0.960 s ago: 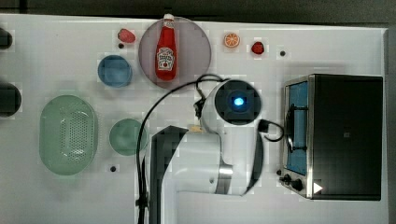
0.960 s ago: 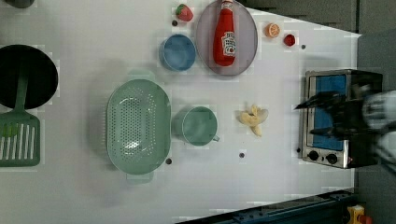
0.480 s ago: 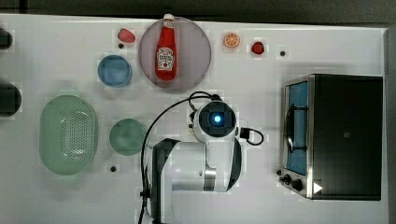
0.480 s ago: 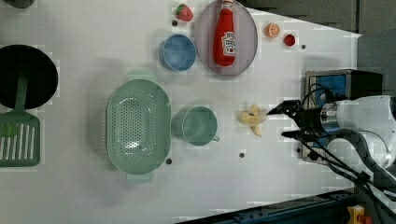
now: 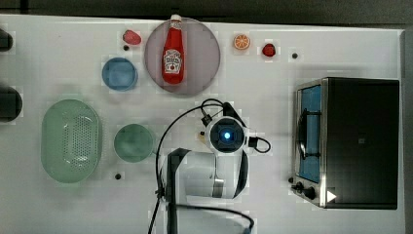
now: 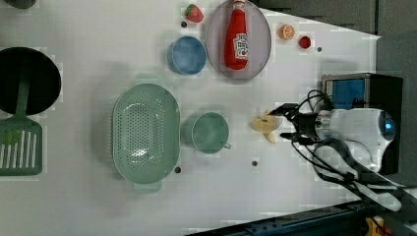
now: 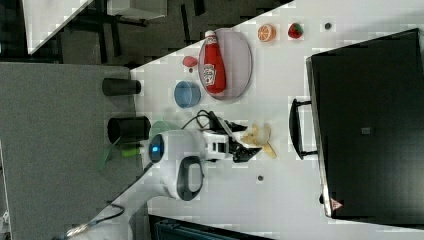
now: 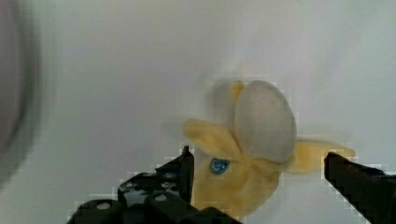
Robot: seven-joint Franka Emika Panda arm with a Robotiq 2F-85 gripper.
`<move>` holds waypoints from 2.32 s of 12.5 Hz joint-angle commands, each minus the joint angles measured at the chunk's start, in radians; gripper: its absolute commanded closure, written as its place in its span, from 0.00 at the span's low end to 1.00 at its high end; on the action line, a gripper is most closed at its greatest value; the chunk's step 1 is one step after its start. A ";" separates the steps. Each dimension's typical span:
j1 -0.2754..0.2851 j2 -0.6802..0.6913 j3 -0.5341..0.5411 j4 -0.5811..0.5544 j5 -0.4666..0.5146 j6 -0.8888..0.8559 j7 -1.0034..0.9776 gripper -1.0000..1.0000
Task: Pick Banana and place it in mug.
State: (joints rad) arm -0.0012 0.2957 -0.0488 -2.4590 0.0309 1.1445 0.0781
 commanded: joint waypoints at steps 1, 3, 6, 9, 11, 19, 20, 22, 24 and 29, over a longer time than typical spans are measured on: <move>-0.010 0.061 0.027 0.000 -0.017 0.056 -0.030 0.00; -0.010 0.080 0.028 0.001 -0.017 0.084 -0.030 0.17; -0.010 0.073 0.030 0.004 -0.017 0.097 -0.030 0.51; -0.014 0.058 0.024 0.000 -0.016 0.094 -0.030 0.73; -0.024 -0.002 0.018 0.001 -0.016 0.064 -0.030 0.73; -0.025 -0.455 -0.020 0.171 -0.017 -0.625 -0.031 0.73; -0.021 -0.479 -0.011 0.190 -0.017 -0.689 -0.029 0.73; -0.012 -0.520 0.030 0.205 -0.017 -0.710 0.013 0.73; -0.002 -0.550 0.092 0.212 -0.017 -0.727 0.097 0.73; 0.023 -0.530 0.296 0.212 0.045 -0.726 0.269 0.73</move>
State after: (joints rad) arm -0.0252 -0.2322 0.2404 -2.2500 0.0627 0.4294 0.2220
